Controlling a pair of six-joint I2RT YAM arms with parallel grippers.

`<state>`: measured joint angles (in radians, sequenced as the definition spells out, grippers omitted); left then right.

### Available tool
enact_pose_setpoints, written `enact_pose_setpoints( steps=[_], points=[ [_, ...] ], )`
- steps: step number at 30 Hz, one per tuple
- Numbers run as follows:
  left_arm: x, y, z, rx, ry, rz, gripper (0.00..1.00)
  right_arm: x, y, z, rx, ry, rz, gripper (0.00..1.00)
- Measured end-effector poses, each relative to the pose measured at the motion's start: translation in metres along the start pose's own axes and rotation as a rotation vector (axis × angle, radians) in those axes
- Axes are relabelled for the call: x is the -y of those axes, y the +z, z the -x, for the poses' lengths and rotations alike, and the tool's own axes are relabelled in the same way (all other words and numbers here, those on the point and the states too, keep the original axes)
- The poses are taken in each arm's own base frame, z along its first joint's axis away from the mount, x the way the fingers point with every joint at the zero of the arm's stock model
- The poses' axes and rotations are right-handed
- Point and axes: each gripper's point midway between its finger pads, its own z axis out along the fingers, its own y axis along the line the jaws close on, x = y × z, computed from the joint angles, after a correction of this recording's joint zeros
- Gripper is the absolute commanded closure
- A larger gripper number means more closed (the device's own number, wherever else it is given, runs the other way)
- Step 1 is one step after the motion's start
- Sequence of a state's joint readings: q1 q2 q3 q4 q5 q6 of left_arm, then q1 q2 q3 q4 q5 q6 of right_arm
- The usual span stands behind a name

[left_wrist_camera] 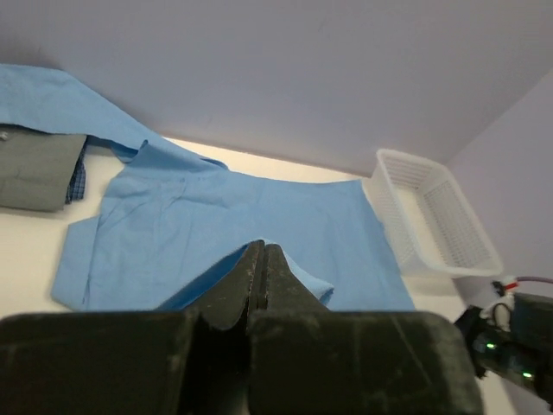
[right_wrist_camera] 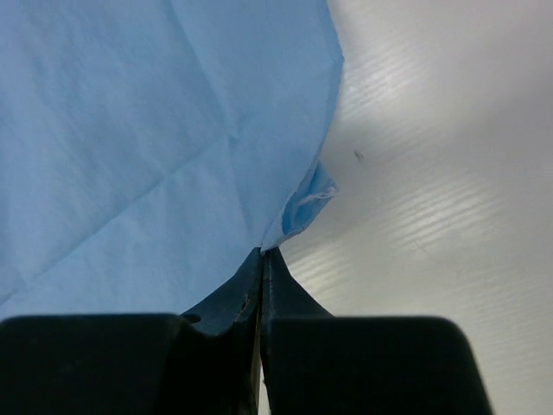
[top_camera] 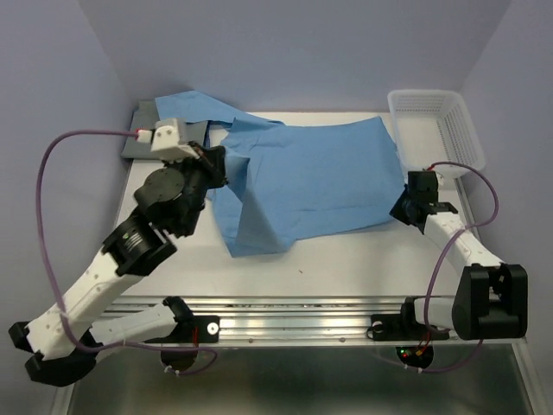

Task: Fold and stack the long sleeve shirts
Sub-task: Fold the shirt

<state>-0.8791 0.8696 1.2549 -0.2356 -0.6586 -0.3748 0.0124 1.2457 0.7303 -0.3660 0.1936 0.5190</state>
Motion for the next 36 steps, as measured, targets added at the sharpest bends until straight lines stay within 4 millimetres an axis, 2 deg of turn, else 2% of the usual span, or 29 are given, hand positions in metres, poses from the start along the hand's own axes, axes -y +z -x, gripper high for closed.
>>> enact_pose_setpoints(
  steps=[2, 4, 5, 7, 9, 12, 17, 22, 27, 28, 34, 36],
  points=[
    [0.005, 0.023, -0.007, -0.014, 0.053, -0.005, 1.0, -0.009, 0.001, 0.011, 0.008, -0.009, 0.016, 0.99],
    [0.001, 0.059, -0.02, -0.043, 0.108, -0.005, 1.0, -0.018, 0.002, 0.024, 0.02, -0.018, 0.034, 0.99],
    [-0.012, 0.078, -0.024, -0.053, 0.129, 0.02, 1.0, -0.021, 0.003, 0.028, 0.022, -0.023, 0.038, 0.99],
    [-0.022, 0.101, -0.029, -0.078, 0.164, 0.019, 1.0, -0.028, 0.004, 0.036, 0.026, -0.028, 0.05, 0.99],
    [-0.026, 0.127, -0.025, -0.086, 0.202, 0.002, 1.0, -0.035, 0.006, 0.044, 0.029, -0.033, 0.063, 0.99],
    [-0.013, 0.158, -0.005, -0.057, 0.238, -0.076, 1.0, -0.042, 0.008, 0.051, 0.029, -0.039, 0.078, 0.99],
    [-0.006, 0.191, 0.031, 0.01, 0.299, -0.185, 1.0, -0.052, 0.011, 0.065, 0.038, -0.047, 0.091, 0.99],
    [-0.007, 0.221, 0.046, 0.039, 0.369, -0.288, 1.0, -0.065, 0.017, 0.077, 0.037, -0.067, 0.12, 0.99],
    [-0.013, 0.26, 0.043, 0.031, 0.402, -0.38, 1.0, -0.079, 0.028, 0.087, 0.028, -0.109, 0.147, 0.99],
    [-0.019, 0.27, 0.036, 0.013, 0.408, -0.399, 1.0, -0.083, 0.031, 0.09, 0.025, -0.12, 0.157, 0.99],
    [-0.028, 0.328, 0.026, 0.026, 0.445, -0.497, 1.0, -0.1, 0.051, 0.107, 0.024, -0.163, 0.179, 0.99],
    [-0.032, 0.341, 0.019, 0.025, 0.448, -0.513, 1.0, -0.104, 0.057, 0.111, 0.026, -0.172, 0.178, 0.99]
  ],
)
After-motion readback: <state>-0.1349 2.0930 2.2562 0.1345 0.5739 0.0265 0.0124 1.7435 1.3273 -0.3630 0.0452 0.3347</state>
